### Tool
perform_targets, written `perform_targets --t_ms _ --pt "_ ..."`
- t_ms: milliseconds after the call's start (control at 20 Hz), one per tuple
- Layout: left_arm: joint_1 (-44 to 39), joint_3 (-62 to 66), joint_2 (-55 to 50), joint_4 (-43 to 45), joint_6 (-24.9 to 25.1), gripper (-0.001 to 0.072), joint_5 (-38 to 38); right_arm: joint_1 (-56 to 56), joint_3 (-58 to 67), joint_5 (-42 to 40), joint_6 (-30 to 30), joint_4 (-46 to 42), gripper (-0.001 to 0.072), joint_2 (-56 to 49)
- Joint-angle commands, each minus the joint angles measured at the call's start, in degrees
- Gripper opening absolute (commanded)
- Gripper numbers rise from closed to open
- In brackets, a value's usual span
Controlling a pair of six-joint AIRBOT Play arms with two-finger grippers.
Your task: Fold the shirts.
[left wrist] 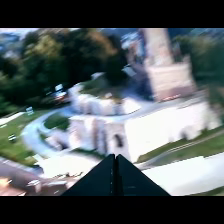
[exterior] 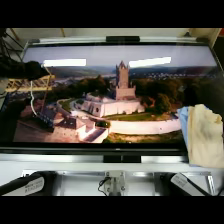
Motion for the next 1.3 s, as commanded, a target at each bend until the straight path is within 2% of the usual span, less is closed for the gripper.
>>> perform_targets --t_ms 0,50,100,150,200,300,450,1050,1250 --pt "-10.4 0.6 -3.1 27.9 -9.4 0.0033 -2.0 13.2 9.8 -13.1 -0.5 6.3 0.0602 0.0" --pt "-13.2 0.6 -5.2 31.6 -11.3 0.0041 -4.0 20.2 10.2 -13.7 0.2 5.6 0.0518 0.0" --pt "-15.2 0.6 -7.5 31.3 -11.3 0.0164 -6.5 27.3 10.2 -11.8 2.6 4.5 0.0508 -0.9" --pt "-16.5 0.5 -9.8 29.9 -12.2 0.0482 -9.2 32.7 10.2 -7.9 5.4 4.7 0.0647 -2.8" --pt "-17.4 0.4 -11.8 28.9 -13.2 0.0712 -11.5 36.8 10.2 -2.5 7.0 6.7 0.0684 -5.5" --pt "-19.1 -3.0 -11.4 24.8 -9.8 0.0719 -9.4 41.9 10.2 5.4 6.9 8.7 0.0683 -10.1" --pt "-20.3 -12.3 -5.7 23.4 -14.1 0.0718 -0.7 46.7 10.2 7.9 6.8 7.8 0.0683 -12.1" --pt "-20.3 -13.9 -4.3 23.6 -13.9 0.0719 -1.6 49.4 10.2 7.9 6.8 8.9 0.0683 -12.0" --pt "-20.3 -13.9 -4.3 23.7 -12.2 0.0719 -1.7 49.4 10.2 7.9 6.8 8.9 0.0683 -12.0"
